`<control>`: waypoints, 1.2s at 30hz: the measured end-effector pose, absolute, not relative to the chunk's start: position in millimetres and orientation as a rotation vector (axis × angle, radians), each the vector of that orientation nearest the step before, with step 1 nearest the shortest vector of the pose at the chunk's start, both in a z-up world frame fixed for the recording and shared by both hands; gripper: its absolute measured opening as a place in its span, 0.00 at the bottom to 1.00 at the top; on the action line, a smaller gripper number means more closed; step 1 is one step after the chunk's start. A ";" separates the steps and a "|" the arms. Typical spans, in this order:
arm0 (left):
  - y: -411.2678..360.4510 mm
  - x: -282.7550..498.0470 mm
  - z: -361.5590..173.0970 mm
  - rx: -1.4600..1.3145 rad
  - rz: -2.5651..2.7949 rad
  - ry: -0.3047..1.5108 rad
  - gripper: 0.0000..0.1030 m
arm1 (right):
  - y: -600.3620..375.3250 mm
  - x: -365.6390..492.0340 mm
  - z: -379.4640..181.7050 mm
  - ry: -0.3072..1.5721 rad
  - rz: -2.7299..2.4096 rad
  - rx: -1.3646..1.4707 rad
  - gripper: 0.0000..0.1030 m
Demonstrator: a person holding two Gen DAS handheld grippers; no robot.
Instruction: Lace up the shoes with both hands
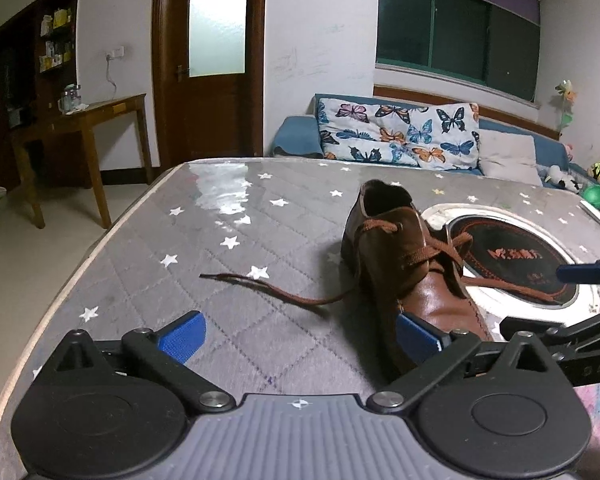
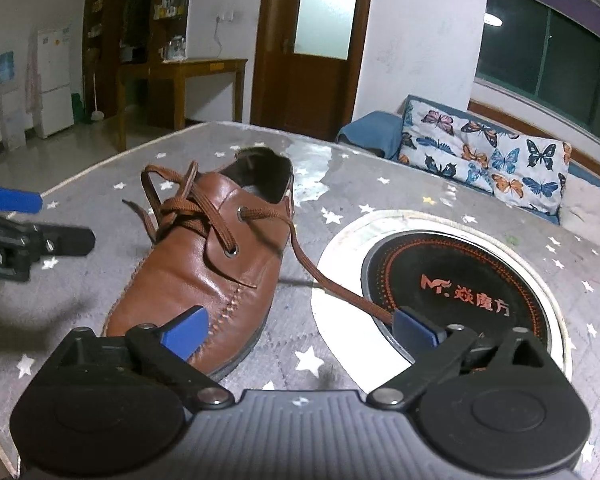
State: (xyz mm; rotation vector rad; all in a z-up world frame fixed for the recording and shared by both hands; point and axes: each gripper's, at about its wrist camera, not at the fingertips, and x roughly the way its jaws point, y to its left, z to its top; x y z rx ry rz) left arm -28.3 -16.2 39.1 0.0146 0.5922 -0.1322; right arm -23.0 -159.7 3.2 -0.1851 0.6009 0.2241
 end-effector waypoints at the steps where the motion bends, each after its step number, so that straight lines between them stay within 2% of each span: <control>1: -16.7 -28.7 37.6 0.013 -0.135 0.598 1.00 | -159.4 -24.2 3.5 0.596 0.223 -0.180 1.00; 17: -35.1 -34.8 33.9 0.102 -0.052 0.592 1.00 | -161.3 -34.8 2.1 0.574 0.217 -0.151 1.00; 36: -35.5 -28.1 27.6 0.072 -0.040 0.656 1.00 | -152.0 -41.3 -0.5 0.575 0.233 -0.150 1.00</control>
